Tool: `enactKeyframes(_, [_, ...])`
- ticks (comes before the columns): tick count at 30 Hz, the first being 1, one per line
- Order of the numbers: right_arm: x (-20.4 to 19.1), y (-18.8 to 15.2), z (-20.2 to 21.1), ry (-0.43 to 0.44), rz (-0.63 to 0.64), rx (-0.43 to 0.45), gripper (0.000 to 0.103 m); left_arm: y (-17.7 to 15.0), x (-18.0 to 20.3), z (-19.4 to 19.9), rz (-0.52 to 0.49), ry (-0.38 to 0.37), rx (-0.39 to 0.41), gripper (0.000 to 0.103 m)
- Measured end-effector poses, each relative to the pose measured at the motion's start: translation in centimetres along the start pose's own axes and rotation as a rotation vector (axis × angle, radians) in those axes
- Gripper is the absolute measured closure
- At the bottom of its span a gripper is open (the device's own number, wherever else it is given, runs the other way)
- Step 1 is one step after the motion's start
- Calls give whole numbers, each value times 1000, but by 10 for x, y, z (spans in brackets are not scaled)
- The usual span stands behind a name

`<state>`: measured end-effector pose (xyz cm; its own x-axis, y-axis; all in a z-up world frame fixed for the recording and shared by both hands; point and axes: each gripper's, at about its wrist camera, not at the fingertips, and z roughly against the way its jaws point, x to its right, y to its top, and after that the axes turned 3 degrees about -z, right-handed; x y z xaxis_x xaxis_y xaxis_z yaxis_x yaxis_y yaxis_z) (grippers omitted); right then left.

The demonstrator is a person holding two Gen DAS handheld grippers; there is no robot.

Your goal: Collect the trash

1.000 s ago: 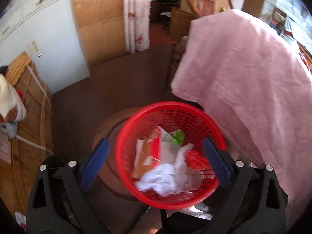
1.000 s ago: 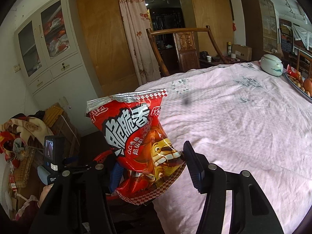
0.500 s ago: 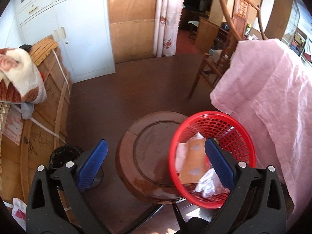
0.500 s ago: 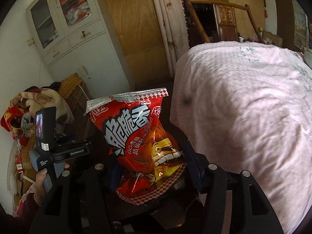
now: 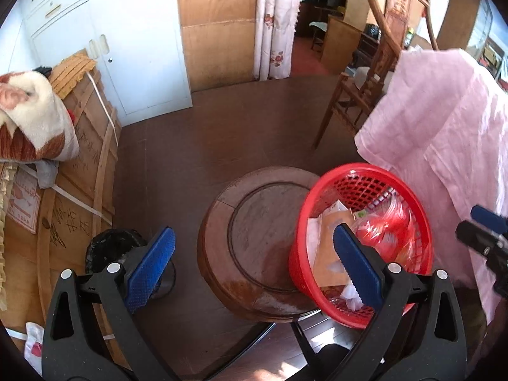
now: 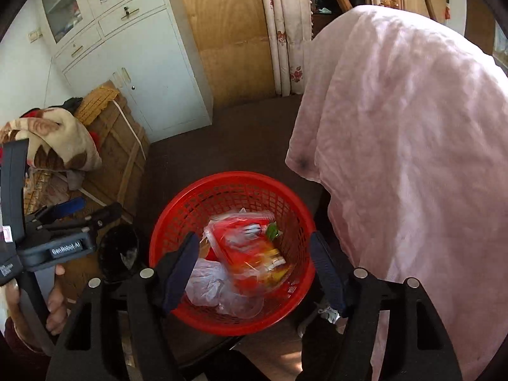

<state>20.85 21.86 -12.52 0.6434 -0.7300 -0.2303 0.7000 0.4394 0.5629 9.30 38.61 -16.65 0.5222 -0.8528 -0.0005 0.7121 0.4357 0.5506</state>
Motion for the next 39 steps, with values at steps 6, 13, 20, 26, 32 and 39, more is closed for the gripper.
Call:
enactKeyframes(6, [20,-10,33,-15,-55,54,32,-10,20,14,-61,1,17,7])
enactKeyframes(13, [32,-28,74,-10,-138,117,26,-21,42,51,-147,3,78,7])
enactKeyframes(20, [23,-50,113,-71,-120,180,15,-40,53,87,-219,7,148,7])
enactKeyframes(26, [23,-75,110,-53,-198,171,13,-50,61,103,-284,35,193,7])
enactKeyframes(32, [20,-88,100,-46,-234,133,13,-55,63,112,-296,37,219,7])
enactKeyframes(39, [8,-98,98,-75,-202,127,13,-57,64,111,-293,36,207,7])
